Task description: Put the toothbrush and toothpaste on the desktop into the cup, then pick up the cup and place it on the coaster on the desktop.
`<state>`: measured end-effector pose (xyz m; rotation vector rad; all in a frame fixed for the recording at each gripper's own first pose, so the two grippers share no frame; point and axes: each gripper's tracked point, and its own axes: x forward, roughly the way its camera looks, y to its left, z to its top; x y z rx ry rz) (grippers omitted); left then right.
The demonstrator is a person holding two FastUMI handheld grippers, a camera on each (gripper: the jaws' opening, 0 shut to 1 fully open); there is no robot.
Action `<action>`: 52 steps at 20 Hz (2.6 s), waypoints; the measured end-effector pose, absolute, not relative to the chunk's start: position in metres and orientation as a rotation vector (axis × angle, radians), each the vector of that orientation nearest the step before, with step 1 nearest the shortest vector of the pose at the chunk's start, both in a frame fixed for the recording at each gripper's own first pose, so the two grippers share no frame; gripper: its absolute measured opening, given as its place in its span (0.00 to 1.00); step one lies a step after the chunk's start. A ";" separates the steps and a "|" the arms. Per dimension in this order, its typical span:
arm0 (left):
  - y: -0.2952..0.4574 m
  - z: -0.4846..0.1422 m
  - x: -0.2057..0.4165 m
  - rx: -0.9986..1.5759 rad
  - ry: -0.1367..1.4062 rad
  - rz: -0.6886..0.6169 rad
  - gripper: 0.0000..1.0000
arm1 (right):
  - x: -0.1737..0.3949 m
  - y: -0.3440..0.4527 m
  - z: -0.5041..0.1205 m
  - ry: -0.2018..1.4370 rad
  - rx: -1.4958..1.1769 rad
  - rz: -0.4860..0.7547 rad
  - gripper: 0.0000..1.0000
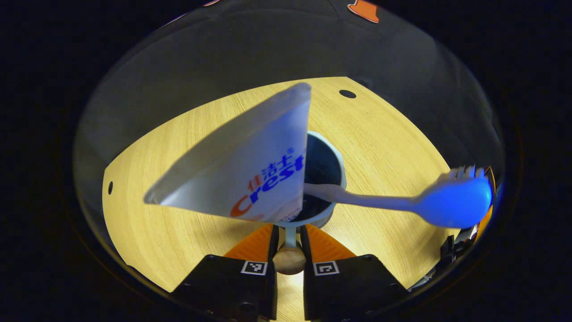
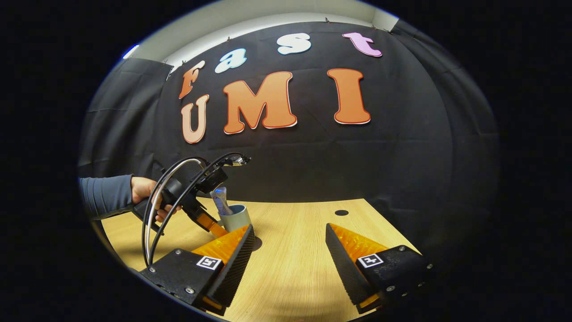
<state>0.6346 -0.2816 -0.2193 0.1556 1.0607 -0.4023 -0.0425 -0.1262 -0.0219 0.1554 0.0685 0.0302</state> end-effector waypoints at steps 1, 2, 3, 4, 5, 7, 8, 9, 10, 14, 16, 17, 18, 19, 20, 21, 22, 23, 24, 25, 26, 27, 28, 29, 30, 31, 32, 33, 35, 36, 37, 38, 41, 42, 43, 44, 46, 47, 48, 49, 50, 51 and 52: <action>-0.283 -0.236 0.642 0.152 1.068 -0.406 0.23 | -0.043 -0.129 -0.024 0.072 0.152 0.025 0.95; -0.281 -0.257 0.647 0.148 1.079 -0.410 0.23 | -0.044 -0.130 -0.025 0.075 0.152 0.022 0.95; -0.280 -0.276 0.650 0.145 1.107 -0.405 0.23 | -0.045 -0.131 -0.025 0.079 0.155 0.020 0.95; -0.282 -0.288 0.660 0.150 1.098 -0.405 0.23 | -0.044 -0.131 -0.025 0.080 0.159 0.020 0.95; -0.281 -0.302 0.668 0.158 1.108 -0.401 0.24 | -0.044 -0.130 -0.026 0.082 0.162 0.018 0.95; -0.282 -0.322 0.690 0.163 1.063 -0.404 0.30 | -0.043 -0.126 -0.026 0.084 0.160 0.021 0.95; -0.281 -0.330 0.702 0.171 1.030 -0.405 0.47 | -0.043 -0.123 -0.026 0.085 0.156 0.023 0.95; -0.278 -0.337 0.713 0.180 0.999 -0.409 0.63 | -0.042 -0.120 -0.025 0.087 0.149 0.024 0.95; -0.274 -0.345 0.728 0.195 0.959 -0.405 0.80 | -0.041 -0.118 -0.022 0.085 0.143 0.025 0.95; -0.239 -0.354 0.747 0.191 0.799 -0.386 0.86 | -0.036 -0.106 -0.016 0.073 0.095 0.035 0.95; -0.240 -0.334 0.735 0.178 0.735 -0.362 1.00 | -0.032 -0.099 -0.012 0.070 0.096 0.045 0.95; -0.230 -0.345 0.739 0.197 0.684 -0.345 1.00 | -0.030 -0.094 -0.009 0.066 0.094 0.048 0.95; -0.209 -0.338 0.747 0.206 0.633 -0.322 1.00 | -0.028 -0.090 -0.006 0.061 0.090 0.049 0.95; -0.224 -0.365 0.753 0.201 0.596 -0.308 1.00 | -0.025 -0.087 -0.003 0.053 0.087 0.048 0.95; -0.217 -0.361 0.749 0.183 0.562 -0.290 1.00 | -0.023 -0.083 0.001 0.045 0.086 0.048 0.95; -0.211 -0.357 0.749 0.169 0.526 -0.266 1.00 | -0.021 -0.078 0.003 0.036 0.089 0.049 0.95; -0.207 -0.358 0.750 0.153 0.491 -0.241 1.00 | -0.018 -0.073 0.006 0.030 0.092 0.050 0.95; -0.204 -0.358 0.752 0.145 0.458 -0.214 1.00 | -0.016 -0.068 0.008 0.024 0.095 0.049 0.95; -0.200 -0.360 0.752 0.145 0.430 -0.191 1.00 | -0.015 -0.062 0.010 0.017 0.096 0.054 0.95; -0.197 -0.362 0.754 0.153 0.397 -0.160 1.00 | -0.013 -0.057 0.011 0.006 0.094 0.056 0.95; -0.194 -0.366 0.759 0.158 0.364 -0.129 1.00 | -0.011 -0.053 0.014 -0.007 0.089 0.054 0.95; -0.192 -0.368 0.761 0.158 0.334 -0.096 1.00 | -0.010 -0.051 0.015 -0.015 0.083 0.048 0.95; -0.187 -0.364 0.762 0.149 0.302 -0.068 1.00 | -0.008 -0.048 0.015 -0.020 0.076 0.044 0.95; -0.185 -0.362 0.763 0.140 0.273 -0.039 1.00 | -0.006 -0.044 0.014 -0.018 0.071 0.045 0.95; -0.182 -0.363 0.763 0.128 0.235 -0.017 1.00 | -0.006 -0.040 0.013 -0.016 0.068 0.044 0.95; -0.180 -0.361 0.761 0.119 0.201 0.004 1.00 | -0.005 -0.038 0.013 -0.016 0.063 0.042 0.95; -0.178 -0.354 0.759 0.112 0.151 0.022 1.00 | -0.004 -0.037 0.013 -0.017 0.059 0.034 0.95; -0.180 -0.350 0.758 0.105 0.113 0.033 1.00 | -0.004 -0.036 0.014 -0.018 0.056 0.026 0.95; -0.181 -0.335 0.750 0.086 0.042 0.044 1.00 | -0.002 -0.035 0.016 -0.031 0.048 0.009 0.95; -0.179 -0.330 0.745 0.075 0.016 0.058 0.99 | -0.002 -0.033 0.017 -0.037 0.047 0.006 0.95; -0.179 -0.326 0.742 0.065 0.004 0.065 0.99 | -0.002 -0.032 0.018 -0.042 0.048 0.006 0.95; -0.177 -0.321 0.739 0.053 -0.014 0.072 0.99 | -0.002 -0.029 0.019 -0.045 0.050 0.009 0.95; -0.174 -0.320 0.736 0.020 -0.029 0.085 0.99 | -0.003 -0.022 0.022 -0.060 0.044 0.022 0.95; -0.177 -0.325 0.737 0.008 -0.029 0.081 0.99 | -0.003 -0.021 0.023 -0.066 0.042 0.026 0.95; -0.179 -0.327 0.739 -0.009 -0.031 0.074 1.00 | -0.004 -0.020 0.023 -0.069 0.042 0.030 0.95; -0.181 -0.331 0.742 -0.022 -0.030 0.064 0.99 | -0.003 -0.018 0.023 -0.070 0.043 0.034 0.95; -0.183 -0.335 0.743 -0.035 -0.024 0.067 0.99 | -0.002 -0.017 0.023 -0.069 0.046 0.040 0.95; -0.184 -0.335 0.743 -0.041 -0.021 0.070 0.99 | -0.002 -0.016 0.024 -0.070 0.047 0.042 0.95; -0.186 -0.336 0.744 -0.045 -0.023 0.071 1.00 | -0.002 -0.016 0.025 -0.074 0.048 0.045 0.95; -0.185 -0.336 0.744 -0.047 -0.025 0.073 0.99 | -0.002 -0.015 0.025 -0.077 0.047 0.047 0.95; -0.185 -0.336 0.744 -0.049 -0.029 0.077 0.99 | -0.002 -0.015 0.026 -0.078 0.047 0.047 0.95; -0.185 -0.335 0.744 -0.052 -0.031 0.078 1.00 | -0.002 -0.014 0.026 -0.079 0.048 0.050 0.95; -0.183 -0.335 0.745 -0.055 -0.035 0.082 0.99 | -0.001 -0.014 0.026 -0.079 0.049 0.050 0.95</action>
